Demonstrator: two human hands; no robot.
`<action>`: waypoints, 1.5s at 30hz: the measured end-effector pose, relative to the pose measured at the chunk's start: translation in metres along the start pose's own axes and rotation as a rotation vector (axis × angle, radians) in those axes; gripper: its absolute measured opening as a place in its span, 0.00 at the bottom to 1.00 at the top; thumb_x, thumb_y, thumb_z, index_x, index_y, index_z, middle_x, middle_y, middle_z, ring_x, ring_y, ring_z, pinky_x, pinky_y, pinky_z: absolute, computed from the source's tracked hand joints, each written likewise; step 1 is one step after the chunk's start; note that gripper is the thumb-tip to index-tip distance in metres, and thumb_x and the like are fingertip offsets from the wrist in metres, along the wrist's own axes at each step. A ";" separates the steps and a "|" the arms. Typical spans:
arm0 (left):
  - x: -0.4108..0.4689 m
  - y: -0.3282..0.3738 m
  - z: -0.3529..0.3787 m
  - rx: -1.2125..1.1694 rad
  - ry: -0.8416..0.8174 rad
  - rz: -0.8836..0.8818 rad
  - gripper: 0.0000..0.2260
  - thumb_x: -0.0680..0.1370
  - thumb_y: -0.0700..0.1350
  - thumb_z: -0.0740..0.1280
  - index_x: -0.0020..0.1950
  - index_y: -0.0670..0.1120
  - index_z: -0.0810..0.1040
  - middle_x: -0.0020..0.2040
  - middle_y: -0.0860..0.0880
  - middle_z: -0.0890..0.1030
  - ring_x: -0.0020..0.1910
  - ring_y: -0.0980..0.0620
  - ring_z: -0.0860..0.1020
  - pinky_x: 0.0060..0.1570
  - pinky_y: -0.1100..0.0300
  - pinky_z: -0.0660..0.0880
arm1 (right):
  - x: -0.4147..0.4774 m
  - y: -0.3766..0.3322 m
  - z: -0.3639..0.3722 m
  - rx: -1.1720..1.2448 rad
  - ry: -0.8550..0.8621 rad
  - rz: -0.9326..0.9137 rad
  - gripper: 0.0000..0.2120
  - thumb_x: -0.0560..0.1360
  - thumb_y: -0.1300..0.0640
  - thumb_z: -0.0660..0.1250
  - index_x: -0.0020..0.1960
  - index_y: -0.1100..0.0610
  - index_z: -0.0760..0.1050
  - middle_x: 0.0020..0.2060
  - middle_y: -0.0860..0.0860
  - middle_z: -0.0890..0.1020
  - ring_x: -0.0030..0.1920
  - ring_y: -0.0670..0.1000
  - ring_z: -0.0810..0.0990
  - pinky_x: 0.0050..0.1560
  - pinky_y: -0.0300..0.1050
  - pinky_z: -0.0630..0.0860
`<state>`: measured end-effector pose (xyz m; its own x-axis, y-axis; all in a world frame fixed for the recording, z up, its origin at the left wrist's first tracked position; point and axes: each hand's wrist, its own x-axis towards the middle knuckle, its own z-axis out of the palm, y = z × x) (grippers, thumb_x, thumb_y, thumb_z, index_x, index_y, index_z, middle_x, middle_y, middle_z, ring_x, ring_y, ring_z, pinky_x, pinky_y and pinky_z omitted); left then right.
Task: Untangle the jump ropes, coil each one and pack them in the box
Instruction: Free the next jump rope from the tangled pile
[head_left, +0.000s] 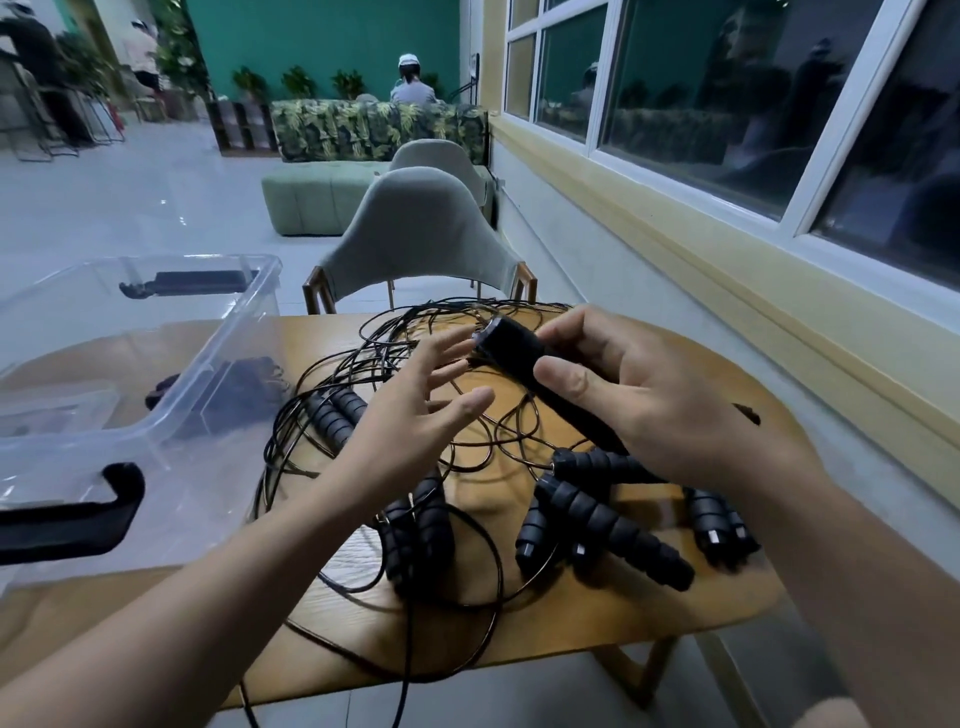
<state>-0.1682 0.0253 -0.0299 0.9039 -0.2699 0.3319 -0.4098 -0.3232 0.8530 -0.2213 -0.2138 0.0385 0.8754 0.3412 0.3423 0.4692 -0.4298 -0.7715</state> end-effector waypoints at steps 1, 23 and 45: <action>0.000 0.001 0.001 -0.035 -0.028 -0.005 0.21 0.83 0.50 0.71 0.76 0.59 0.72 0.71 0.59 0.79 0.71 0.60 0.76 0.70 0.48 0.76 | 0.000 -0.002 0.003 0.044 -0.018 -0.010 0.12 0.83 0.48 0.67 0.63 0.52 0.78 0.53 0.49 0.85 0.54 0.49 0.84 0.54 0.42 0.80; -0.008 0.038 -0.014 -0.492 0.189 -0.003 0.09 0.85 0.44 0.66 0.49 0.41 0.80 0.50 0.38 0.86 0.54 0.41 0.86 0.56 0.50 0.81 | 0.023 0.026 0.038 0.051 0.044 0.267 0.11 0.74 0.49 0.81 0.51 0.52 0.84 0.34 0.51 0.81 0.32 0.50 0.78 0.40 0.56 0.82; -0.012 0.014 0.023 0.006 -0.096 0.082 0.06 0.83 0.53 0.66 0.53 0.56 0.83 0.50 0.50 0.87 0.53 0.48 0.85 0.57 0.40 0.80 | 0.032 -0.018 0.046 0.680 0.080 0.058 0.08 0.78 0.59 0.75 0.47 0.62 0.77 0.27 0.54 0.74 0.26 0.53 0.70 0.32 0.48 0.69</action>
<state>-0.1877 0.0031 -0.0317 0.8517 -0.3812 0.3596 -0.4824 -0.3020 0.8223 -0.2067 -0.1570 0.0387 0.9152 0.2593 0.3087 0.2670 0.1837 -0.9460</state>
